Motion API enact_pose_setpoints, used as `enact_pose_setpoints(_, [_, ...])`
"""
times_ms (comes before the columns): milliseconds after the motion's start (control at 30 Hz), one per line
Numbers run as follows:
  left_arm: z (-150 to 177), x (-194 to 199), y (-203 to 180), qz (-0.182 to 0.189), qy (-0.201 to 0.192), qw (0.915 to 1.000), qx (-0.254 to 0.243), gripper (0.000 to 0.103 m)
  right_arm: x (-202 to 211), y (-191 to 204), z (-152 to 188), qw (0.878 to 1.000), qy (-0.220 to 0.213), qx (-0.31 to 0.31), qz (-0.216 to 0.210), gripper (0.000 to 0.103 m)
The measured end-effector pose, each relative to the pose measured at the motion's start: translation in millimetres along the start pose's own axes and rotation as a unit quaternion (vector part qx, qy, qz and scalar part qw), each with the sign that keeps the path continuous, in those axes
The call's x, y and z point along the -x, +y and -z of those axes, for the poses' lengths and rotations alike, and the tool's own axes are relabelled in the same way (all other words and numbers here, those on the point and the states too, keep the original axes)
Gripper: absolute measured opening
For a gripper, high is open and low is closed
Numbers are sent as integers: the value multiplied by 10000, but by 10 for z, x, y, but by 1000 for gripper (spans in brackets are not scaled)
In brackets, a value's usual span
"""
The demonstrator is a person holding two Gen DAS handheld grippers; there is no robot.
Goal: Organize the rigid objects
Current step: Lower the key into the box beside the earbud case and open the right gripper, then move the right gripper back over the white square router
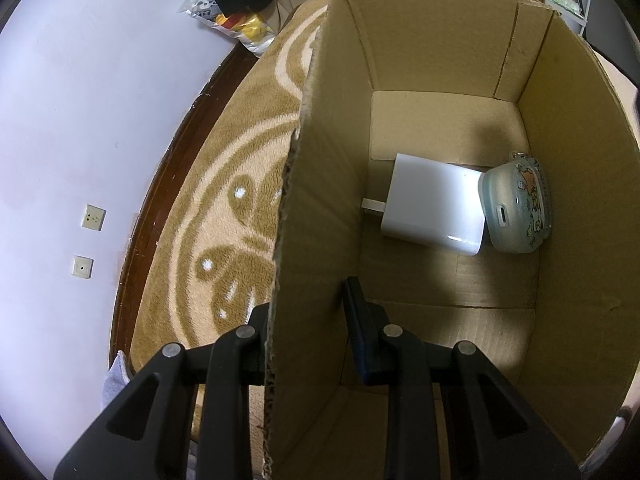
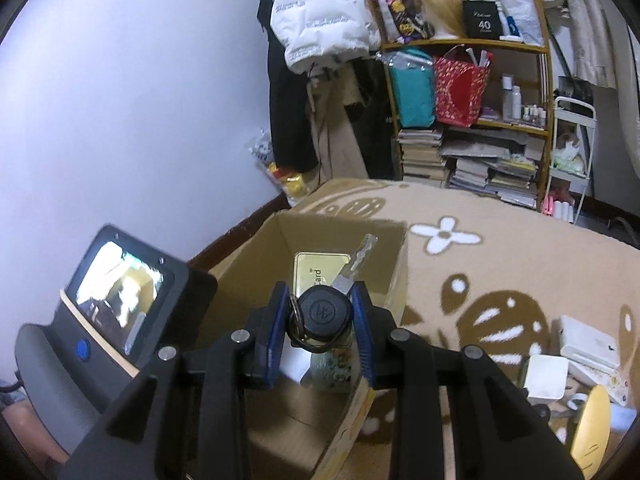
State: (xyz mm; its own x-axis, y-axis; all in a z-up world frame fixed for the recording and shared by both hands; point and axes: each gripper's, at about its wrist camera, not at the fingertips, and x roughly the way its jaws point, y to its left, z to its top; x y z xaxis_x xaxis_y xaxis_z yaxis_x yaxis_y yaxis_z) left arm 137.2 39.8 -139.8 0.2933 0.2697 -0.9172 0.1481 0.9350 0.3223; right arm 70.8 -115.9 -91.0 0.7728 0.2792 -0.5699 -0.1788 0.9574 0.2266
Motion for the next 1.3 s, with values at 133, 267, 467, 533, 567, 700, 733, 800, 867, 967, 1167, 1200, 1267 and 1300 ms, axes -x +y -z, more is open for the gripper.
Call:
enact_pose_setpoints(133, [0,0,0,-4,0,10000,-1,26,-43,-16,32,10000,81,-13,8,33])
enact_pose_setpoints(267, [0,0,1,1,2,10000,3,26,-68,-40,44,9999,158,-16,54,33])
enact_pose_setpoints(467, [-16,7,7,24,12,10000,19,26,-72,-35,47,9998,179,-30,11,33])
enact_pose_setpoints(533, [-13,6,3,12,12,10000,4,26,-68,-27,47,9999,172,-14,6,33])
enact_pose_setpoints(567, [-12,5,3,20,11,10000,1,26,-64,-26,50,9998,173,-3,5,33])
enact_pose_setpoints(700, [-12,1,-1,0,16,10000,-1,26,-50,-49,36,9999,147,-26,37,33])
enact_pose_setpoints(733, [-14,-1,-6,0,19,10000,-5,26,-41,-50,33,9998,154,0,88,34])
enact_pose_setpoints(800, [-18,-7,-9,2,23,10000,-3,26,-14,-46,26,9998,132,76,157,36])
enact_pose_setpoints(867, [-20,-12,-8,20,37,10000,11,26,19,-83,12,9998,101,2,156,48])
enact_pose_setpoints(967, [-18,-12,-13,22,36,10000,5,26,66,-158,-15,9997,36,-155,159,57])
enact_pose_setpoints(1167, [-17,-17,-27,-2,32,10000,-15,26,125,-362,4,9984,54,-296,485,61])
enact_pose_setpoints(1200, [-17,-17,-27,-4,31,10000,-19,26,137,-417,11,9980,56,-394,497,64])
enact_pose_setpoints(1267, [-15,-18,-28,-5,29,10000,-24,26,177,-541,28,9966,25,-562,599,74])
enact_pose_setpoints(1300, [-15,-19,-28,-2,30,10000,-18,26,184,-576,30,9960,24,-604,653,75])
